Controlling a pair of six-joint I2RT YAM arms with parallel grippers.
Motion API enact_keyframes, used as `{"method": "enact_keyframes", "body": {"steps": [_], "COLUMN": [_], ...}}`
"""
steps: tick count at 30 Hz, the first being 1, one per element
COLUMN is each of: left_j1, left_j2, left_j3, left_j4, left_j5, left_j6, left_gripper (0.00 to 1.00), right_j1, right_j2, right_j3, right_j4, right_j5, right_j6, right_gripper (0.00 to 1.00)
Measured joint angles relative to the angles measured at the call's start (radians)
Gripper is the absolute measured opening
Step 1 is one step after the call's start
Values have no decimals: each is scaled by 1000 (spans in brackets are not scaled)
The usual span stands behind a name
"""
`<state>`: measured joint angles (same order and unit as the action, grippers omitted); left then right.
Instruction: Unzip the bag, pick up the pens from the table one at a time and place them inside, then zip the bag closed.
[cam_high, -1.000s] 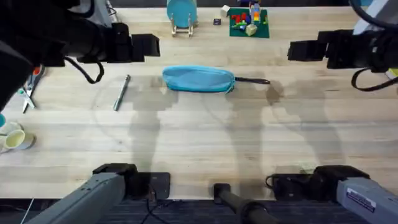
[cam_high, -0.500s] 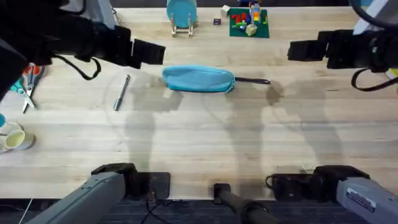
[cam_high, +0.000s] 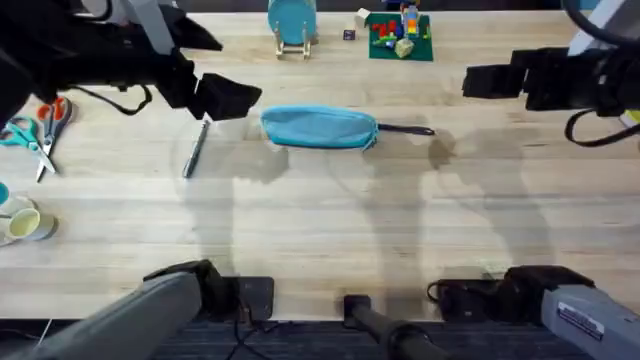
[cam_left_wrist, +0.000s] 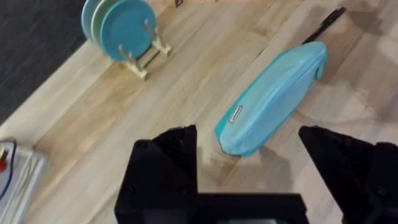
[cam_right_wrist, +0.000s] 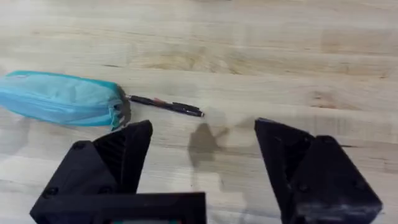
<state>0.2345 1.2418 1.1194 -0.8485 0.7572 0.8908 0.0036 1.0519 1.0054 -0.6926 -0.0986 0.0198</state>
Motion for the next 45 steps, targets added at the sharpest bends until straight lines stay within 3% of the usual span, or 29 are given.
{"method": "enact_keyframes", "body": {"steps": [11, 20, 26, 34, 41, 45], "left_j1": [67, 72, 73, 73, 73, 73], "left_j2": [277, 497, 615, 723, 758, 758], "left_j3": [0, 2, 2, 2, 2, 2], "left_j4": [34, 37, 48, 100, 110, 109], "left_j5": [350, 501, 535, 537, 537, 537], "left_j6": [273, 457, 540, 572, 576, 577], "left_gripper": [992, 993, 993, 992, 895, 755], "right_j1": [0, 0, 0, 0, 0, 0], "right_j2": [0, 0, 0, 0, 0, 0], "right_j3": [0, 0, 0, 0, 0, 0], "right_j4": [0, 0, 0, 0, 0, 0], "right_j5": [0, 0, 0, 0, 0, 0], "right_j6": [0, 0, 0, 0, 0, 0], "right_gripper": [996, 997, 996, 996, 997, 997]}}
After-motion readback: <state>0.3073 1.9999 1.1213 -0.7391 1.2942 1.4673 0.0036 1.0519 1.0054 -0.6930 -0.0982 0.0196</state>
